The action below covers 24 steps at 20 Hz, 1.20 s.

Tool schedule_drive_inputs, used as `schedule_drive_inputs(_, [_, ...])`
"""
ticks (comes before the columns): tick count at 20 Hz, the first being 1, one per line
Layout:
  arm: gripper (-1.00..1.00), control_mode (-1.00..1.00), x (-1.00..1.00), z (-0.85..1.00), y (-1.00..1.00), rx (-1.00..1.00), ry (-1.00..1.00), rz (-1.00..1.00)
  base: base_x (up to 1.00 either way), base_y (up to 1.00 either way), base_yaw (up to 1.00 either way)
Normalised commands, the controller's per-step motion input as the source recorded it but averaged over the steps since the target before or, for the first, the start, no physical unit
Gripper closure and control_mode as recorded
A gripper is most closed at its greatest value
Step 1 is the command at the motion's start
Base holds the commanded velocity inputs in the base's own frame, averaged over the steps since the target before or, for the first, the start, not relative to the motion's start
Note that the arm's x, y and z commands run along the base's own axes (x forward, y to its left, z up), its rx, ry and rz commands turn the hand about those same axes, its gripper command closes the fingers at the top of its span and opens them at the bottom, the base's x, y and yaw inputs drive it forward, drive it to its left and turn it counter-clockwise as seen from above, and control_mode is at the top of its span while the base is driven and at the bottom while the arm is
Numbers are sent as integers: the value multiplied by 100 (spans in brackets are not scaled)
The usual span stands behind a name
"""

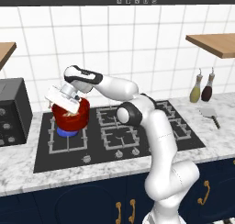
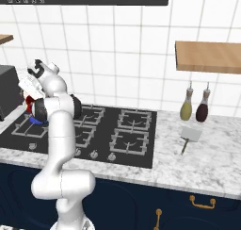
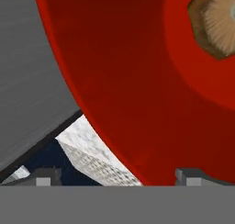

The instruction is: Put the mushroom and lemon wedge in the pot. Retrieve the spatula and lightly stir the vegetables in the pot.

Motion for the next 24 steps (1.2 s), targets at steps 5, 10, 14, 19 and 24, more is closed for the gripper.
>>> schedule_drive_inputs(5, [-100,-100,0,5,29,0,31,0,0,0,0])
schedule_drive_inputs(10, [-100,-100,0,25,23,0,29,0,0,0,0])
schedule_drive_inputs(14, [-100,-100,0,46,5,0,18,0,0,0,0])
schedule_drive_inputs(19, [-100,-100,-25,43,-39,0,7,0,0,0,0])
schedule_drive_inputs(24, [-100,-100,-100,3,-100,0,-14,3,0,0,0])
